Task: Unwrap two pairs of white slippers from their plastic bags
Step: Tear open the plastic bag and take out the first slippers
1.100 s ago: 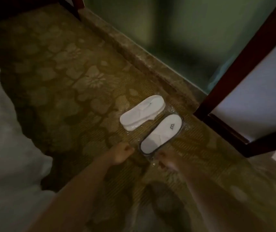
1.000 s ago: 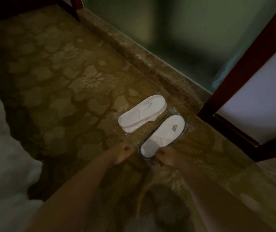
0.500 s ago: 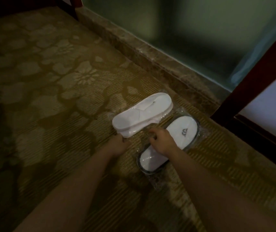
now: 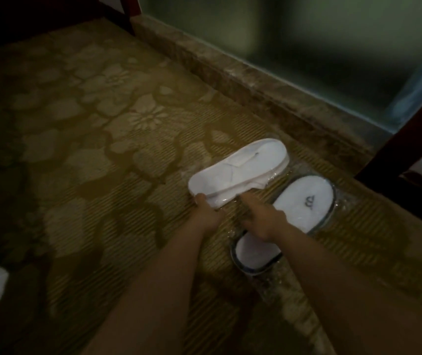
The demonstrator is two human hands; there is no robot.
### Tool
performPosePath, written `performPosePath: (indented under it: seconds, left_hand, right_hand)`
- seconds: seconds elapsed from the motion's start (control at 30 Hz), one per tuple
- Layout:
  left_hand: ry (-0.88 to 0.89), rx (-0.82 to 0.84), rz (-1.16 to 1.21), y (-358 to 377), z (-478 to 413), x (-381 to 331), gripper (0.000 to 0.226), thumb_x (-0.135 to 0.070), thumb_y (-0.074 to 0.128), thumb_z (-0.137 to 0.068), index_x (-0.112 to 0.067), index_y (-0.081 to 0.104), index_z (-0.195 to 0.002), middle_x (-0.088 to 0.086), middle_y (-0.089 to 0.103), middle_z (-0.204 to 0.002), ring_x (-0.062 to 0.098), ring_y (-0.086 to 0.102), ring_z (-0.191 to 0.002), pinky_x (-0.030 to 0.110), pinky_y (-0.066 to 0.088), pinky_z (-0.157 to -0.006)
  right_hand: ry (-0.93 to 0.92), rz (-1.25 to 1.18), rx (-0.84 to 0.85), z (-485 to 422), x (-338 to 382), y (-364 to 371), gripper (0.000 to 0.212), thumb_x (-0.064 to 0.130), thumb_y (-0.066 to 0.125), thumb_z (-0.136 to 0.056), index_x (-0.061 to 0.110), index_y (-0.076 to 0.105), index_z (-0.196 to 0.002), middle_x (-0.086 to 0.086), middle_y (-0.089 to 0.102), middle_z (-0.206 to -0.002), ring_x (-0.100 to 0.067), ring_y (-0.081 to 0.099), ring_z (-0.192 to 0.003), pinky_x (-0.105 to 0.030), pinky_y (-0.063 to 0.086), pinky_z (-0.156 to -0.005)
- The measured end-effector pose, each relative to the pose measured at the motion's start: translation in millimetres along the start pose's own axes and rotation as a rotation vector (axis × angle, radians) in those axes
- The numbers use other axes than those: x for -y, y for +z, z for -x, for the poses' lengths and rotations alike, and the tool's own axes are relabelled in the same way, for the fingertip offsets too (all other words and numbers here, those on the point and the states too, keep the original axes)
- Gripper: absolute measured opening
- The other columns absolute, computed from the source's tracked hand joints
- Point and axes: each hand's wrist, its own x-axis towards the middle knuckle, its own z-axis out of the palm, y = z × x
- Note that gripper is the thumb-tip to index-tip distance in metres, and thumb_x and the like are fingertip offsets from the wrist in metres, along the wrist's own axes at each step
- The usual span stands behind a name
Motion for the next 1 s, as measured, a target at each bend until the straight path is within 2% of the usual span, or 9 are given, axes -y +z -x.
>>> performPosePath:
  seconds: [0.13,0.27,0.4,0.43,0.5,0.67,0.73,0.9,1.0]
  left_hand:
    - [0.062,-0.014,0.072,3.5,-6.1,3.8,0.077,-0.023,0.056,-0.091,-0.023,0.007,-0.15,0.02,0.029,-0.15,0.035,0.04,-0.131,0.042,0.036,-0.108]
    - [0.005,-0.153,0.474,3.2,-12.5,-11.9,0.082,-0.01,0.061,-0.088,-0.014,0.007,-0.15,0.019,0.031,-0.149,0.034,0.038,-0.134,0.041,0.034,-0.109]
    - [-0.18,-0.185,0.697,-4.9,-25.1,-9.0,0.091,-0.042,0.069,-0.072,-0.01,0.025,-0.144,0.02,0.044,-0.141,0.039,0.049,-0.124,0.048,0.043,-0.103]
    - [-0.192,-0.168,0.744,-4.5,-38.1,0.2,0.092,-0.048,0.069,-0.066,-0.009,0.033,-0.141,0.02,0.049,-0.138,0.038,0.052,-0.121,0.047,0.046,-0.101]
    - [-0.196,-0.134,0.81,-3.7,-55.5,11.1,0.079,-0.048,0.067,-0.071,-0.009,0.044,-0.136,0.018,0.056,-0.131,0.036,0.057,-0.117,0.045,0.047,-0.1]
    - [-0.188,-0.014,0.86,-8.6,-26.2,-15.0,0.07,-0.05,0.056,-0.086,-0.011,0.04,-0.142,0.014,0.051,-0.139,0.031,0.052,-0.124,0.041,0.042,-0.107]
    - [-0.163,0.011,0.855,-8.2,-25.4,-18.5,0.066,-0.047,0.055,-0.088,-0.011,0.04,-0.142,0.014,0.051,-0.14,0.029,0.052,-0.124,0.037,0.044,-0.102]
    - [-0.044,0.006,0.739,-18.2,-13.2,-26.7,0.053,-0.035,0.048,-0.095,-0.011,0.039,-0.142,0.02,0.05,-0.141,0.035,0.046,-0.131,0.042,0.04,-0.105]
    - [0.0,-0.02,0.703,-36.1,1.9,-26.5,0.05,-0.034,0.043,-0.097,-0.012,0.038,-0.142,0.017,0.053,-0.137,0.033,0.054,-0.12,0.036,0.047,-0.088]
  right_hand:
    - [-0.021,0.108,0.005,8.7,3.7,0.7,0.076,0.036,0.05,-0.09,0.035,0.004,-0.151,-0.017,0.043,-0.145,-0.033,0.041,-0.132,-0.039,0.034,-0.103]
    - [-0.031,0.075,-0.008,10.7,4.2,-3.1,0.075,0.035,0.05,-0.091,0.035,0.005,-0.151,-0.016,0.044,-0.144,-0.032,0.04,-0.133,-0.04,0.033,-0.104]
    - [-0.037,-0.004,0.006,12.0,-1.5,-1.9,0.077,0.035,0.048,-0.092,0.032,-0.001,-0.151,-0.014,0.034,-0.152,-0.03,0.036,-0.136,-0.038,0.031,-0.107]
    - [-0.037,-0.024,0.007,11.9,-3.1,-1.4,0.077,0.034,0.048,-0.092,0.031,-0.001,-0.152,-0.013,0.035,-0.151,-0.03,0.037,-0.135,-0.037,0.032,-0.106]
    - [-0.039,-0.067,-0.013,12.0,-5.8,-0.8,0.077,0.032,0.049,-0.092,0.03,0.001,-0.151,-0.014,0.045,-0.144,-0.03,0.046,-0.128,-0.037,0.037,-0.103]
    - [-0.041,-0.246,-0.062,12.6,-11.4,-4.0,0.068,0.026,0.049,-0.093,0.024,0.013,-0.151,-0.013,0.053,-0.136,-0.03,0.053,-0.119,-0.035,0.041,-0.098]
    - [-0.035,-0.354,-0.087,15.1,-10.8,-6.8,0.063,0.025,0.049,-0.094,0.022,0.02,-0.149,-0.011,0.053,-0.137,-0.028,0.053,-0.12,-0.034,0.041,-0.101]
    - [0.006,-0.572,-0.192,18.7,-11.3,-19.8,0.057,0.024,0.051,-0.094,0.017,0.028,-0.146,-0.011,0.051,-0.14,-0.027,0.05,-0.126,-0.031,0.039,-0.103]
    - [0.057,-0.673,-0.267,18.5,-14.0,-28.4,0.063,0.028,0.053,-0.093,0.016,0.025,-0.147,-0.014,0.05,-0.141,-0.03,0.048,-0.128,-0.039,0.039,-0.107]
